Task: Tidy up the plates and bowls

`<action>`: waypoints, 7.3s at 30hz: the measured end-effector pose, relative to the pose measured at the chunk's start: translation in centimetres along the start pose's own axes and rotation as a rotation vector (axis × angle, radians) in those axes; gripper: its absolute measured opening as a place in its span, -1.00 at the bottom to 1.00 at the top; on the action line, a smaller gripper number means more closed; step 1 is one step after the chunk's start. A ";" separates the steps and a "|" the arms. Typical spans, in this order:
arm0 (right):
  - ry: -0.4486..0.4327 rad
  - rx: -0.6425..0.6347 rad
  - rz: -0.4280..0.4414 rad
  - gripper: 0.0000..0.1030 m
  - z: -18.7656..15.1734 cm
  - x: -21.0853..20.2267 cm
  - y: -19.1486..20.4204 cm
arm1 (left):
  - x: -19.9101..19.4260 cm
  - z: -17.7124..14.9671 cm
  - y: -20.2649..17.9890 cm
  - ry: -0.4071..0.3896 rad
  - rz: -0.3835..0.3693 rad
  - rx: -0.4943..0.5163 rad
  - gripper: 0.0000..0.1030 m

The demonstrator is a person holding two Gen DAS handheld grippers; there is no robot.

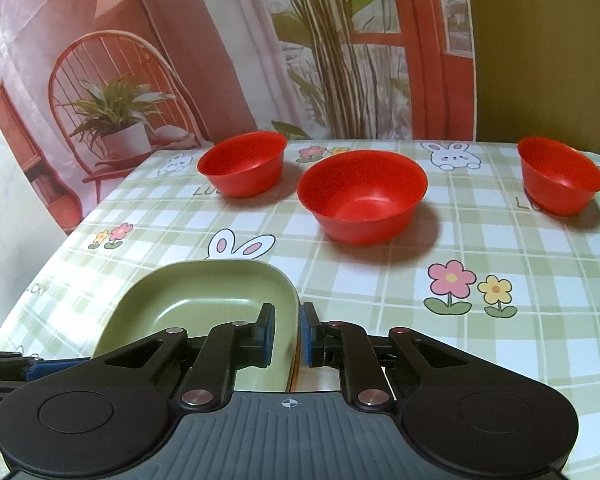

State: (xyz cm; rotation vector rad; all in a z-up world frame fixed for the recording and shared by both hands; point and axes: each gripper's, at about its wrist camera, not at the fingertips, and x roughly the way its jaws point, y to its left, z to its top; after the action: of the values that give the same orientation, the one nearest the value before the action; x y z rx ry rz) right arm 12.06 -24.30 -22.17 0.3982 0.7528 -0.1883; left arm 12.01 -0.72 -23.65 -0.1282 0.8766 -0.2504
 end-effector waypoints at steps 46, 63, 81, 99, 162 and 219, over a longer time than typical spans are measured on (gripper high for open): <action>0.020 -0.048 -0.023 -0.70 -1.3 0.7 0.2 | 1.4 -0.6 1.0 0.038 0.010 -0.063 -0.22; -0.049 -0.016 -0.004 -0.60 0.4 -1.4 -0.3 | -0.5 1.2 2.4 -0.015 0.016 -0.094 -0.21; -0.174 -0.065 0.032 -0.43 9.2 -4.8 -0.2 | -7.8 11.2 7.3 -0.299 0.119 -0.021 -0.21; -0.077 -0.173 0.035 -0.41 16.4 7.3 2.7 | 4.5 17.8 6.5 -0.262 0.023 0.046 -0.20; -0.129 0.161 0.094 -0.75 11.2 1.5 -9.2 | 8.7 13.3 -10.6 -0.100 0.033 0.160 -0.63; -0.216 0.231 -0.080 -0.67 8.4 -3.4 -18.7 | 10.5 13.2 -18.7 -0.131 0.047 0.258 -0.20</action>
State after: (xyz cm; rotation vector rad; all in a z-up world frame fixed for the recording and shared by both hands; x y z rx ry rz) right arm 9.13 -44.70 -19.53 0.5574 0.5354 -0.3891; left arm 25.55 -21.42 -19.08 0.1148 0.7095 -0.3050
